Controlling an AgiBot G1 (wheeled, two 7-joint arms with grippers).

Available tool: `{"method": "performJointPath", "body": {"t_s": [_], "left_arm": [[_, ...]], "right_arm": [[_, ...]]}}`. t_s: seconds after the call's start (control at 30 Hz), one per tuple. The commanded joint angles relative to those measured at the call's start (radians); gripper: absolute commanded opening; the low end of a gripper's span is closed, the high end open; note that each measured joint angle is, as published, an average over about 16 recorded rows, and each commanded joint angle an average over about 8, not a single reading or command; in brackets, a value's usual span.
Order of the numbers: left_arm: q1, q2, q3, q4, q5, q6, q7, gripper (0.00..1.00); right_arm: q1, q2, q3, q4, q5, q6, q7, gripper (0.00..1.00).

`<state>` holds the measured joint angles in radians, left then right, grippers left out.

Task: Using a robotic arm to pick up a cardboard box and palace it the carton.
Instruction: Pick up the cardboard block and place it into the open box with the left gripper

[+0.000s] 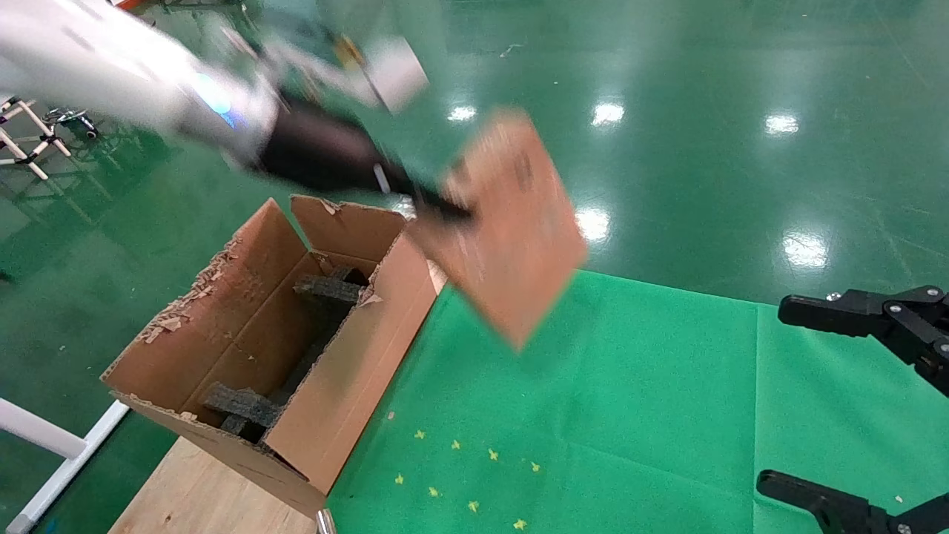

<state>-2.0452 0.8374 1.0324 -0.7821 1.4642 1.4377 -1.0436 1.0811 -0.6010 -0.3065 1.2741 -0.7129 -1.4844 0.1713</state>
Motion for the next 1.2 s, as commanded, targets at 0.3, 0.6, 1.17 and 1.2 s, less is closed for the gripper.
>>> {"method": "performJointPath", "body": {"t_s": [0.3,0.6,1.17,1.2], "left_arm": [[-0.194,-0.085,0.000,0.148,0.149,-0.049,0.130,0.00],[-0.257,-0.158,0.061,0.236,0.302,-0.046,0.222,0.00],[-0.125,-0.259,0.094,0.269,0.328,-0.096,0.204,0.00],[-0.110,-0.260,0.094,0.273,0.324,-0.106,0.203,0.00]], "right_arm": [[0.000,0.000,0.000,0.000,0.000,0.000,0.000,1.00],[0.000,0.000,-0.001,0.000,0.000,0.000,0.000,1.00],[0.000,0.001,-0.001,0.000,0.001,0.001,-0.001,1.00],[0.000,0.001,-0.001,0.000,0.001,0.001,-0.001,1.00]]}}
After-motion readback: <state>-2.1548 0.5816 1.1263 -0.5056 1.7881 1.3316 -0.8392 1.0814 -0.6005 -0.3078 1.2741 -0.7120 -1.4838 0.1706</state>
